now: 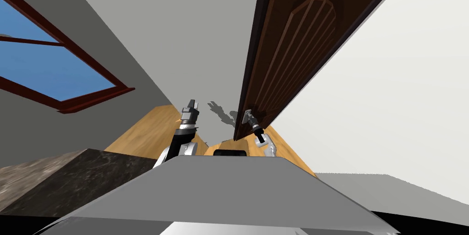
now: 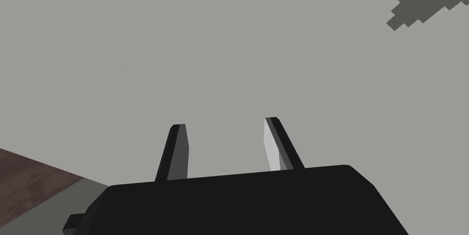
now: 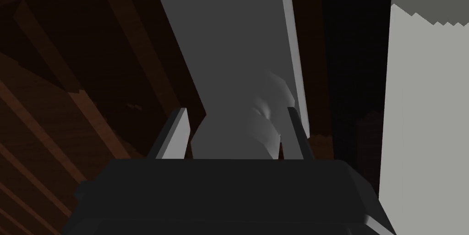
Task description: Pull the door open
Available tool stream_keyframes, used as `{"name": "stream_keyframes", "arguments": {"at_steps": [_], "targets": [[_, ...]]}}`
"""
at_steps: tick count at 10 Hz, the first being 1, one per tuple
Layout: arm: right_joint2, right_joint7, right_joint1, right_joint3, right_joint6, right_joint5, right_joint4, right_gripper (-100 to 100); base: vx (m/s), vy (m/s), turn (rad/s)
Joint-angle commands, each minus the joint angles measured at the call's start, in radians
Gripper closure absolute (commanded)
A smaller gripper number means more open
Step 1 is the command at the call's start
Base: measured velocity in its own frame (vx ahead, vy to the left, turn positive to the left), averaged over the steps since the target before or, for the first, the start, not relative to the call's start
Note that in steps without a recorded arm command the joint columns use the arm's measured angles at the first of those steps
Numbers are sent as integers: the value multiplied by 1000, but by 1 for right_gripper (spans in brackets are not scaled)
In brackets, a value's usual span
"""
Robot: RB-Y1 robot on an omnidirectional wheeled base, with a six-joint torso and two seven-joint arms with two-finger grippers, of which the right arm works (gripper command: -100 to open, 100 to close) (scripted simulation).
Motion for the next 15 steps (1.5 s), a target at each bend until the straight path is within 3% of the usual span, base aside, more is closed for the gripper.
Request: {"name": "stream_keyframes", "arguments": {"at_steps": [1,2,3,4,6,7,8,10,11,13,14,15], "targets": [[-6,0,-7,-22,16,-39,-6,100,-30,-12,39],[-5,-4,-7,-33,45,-73,-5,100,-37,-11,77],[-5,-4,-7,-33,45,-99,-5,100,-45,-5,38],[-5,-8,-8,-44,75,-128,-4,100,-52,-7,62],[-5,-8,-8,-44,75,-163,-4,100,-29,-9,18],[-5,-13,-8,-57,107,-199,-2,100,-35,3,75],[-5,-13,-8,-57,107,-226,-2,100,-32,-10,48],[-5,-13,-8,-57,107,-233,-2,100,-11,-4,-9],[-4,-17,-9,-70,141,-278,-1,100,-32,1,84],[-4,-17,-9,-70,141,-310,-1,100,-32,-9,32],[-4,-22,-9,-82,175,-350,1,100,-30,-11,75],[-4,-22,-9,-82,175,-376,1,100,-30,-10,74]]}}
